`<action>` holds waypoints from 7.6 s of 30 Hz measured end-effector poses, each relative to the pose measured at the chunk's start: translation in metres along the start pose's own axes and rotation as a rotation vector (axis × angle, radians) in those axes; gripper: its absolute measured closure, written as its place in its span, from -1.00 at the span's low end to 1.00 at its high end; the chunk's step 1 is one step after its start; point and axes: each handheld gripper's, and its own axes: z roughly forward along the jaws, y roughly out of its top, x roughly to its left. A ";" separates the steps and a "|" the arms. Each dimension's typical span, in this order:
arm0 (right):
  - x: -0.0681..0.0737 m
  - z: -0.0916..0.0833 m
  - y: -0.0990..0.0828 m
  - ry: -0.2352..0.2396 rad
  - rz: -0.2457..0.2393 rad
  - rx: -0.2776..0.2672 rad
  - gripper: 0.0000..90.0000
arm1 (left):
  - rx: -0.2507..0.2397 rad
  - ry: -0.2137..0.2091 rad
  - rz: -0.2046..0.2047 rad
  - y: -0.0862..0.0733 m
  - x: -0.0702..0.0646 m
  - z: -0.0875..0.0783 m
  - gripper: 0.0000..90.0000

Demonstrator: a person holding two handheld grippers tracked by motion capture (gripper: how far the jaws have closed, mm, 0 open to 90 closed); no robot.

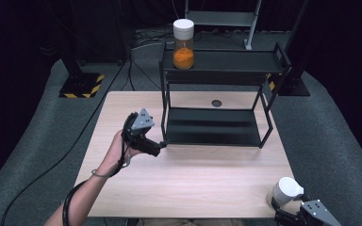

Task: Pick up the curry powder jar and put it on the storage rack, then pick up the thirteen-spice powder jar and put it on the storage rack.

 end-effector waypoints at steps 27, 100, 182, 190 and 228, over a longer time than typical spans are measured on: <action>0.002 0.000 0.001 -0.004 -0.012 0.004 -1.00 | 0.115 0.038 -0.308 -0.141 -0.043 0.049 -1.00; 0.002 0.033 -0.013 0.067 -0.057 -0.090 -0.33 | 0.162 0.065 -0.259 -0.131 -0.050 0.055 -1.00; 0.014 0.116 0.159 0.191 -0.148 -0.213 -0.33 | 0.162 0.065 -0.259 -0.131 -0.050 0.055 -1.00; 0.015 0.120 0.175 0.190 -0.162 -0.225 -0.33 | 0.162 0.064 -0.259 -0.131 -0.050 0.055 -1.00; 0.013 0.131 0.235 0.202 -0.171 -0.253 -0.33 | 0.161 0.065 -0.260 -0.131 -0.050 0.055 -1.00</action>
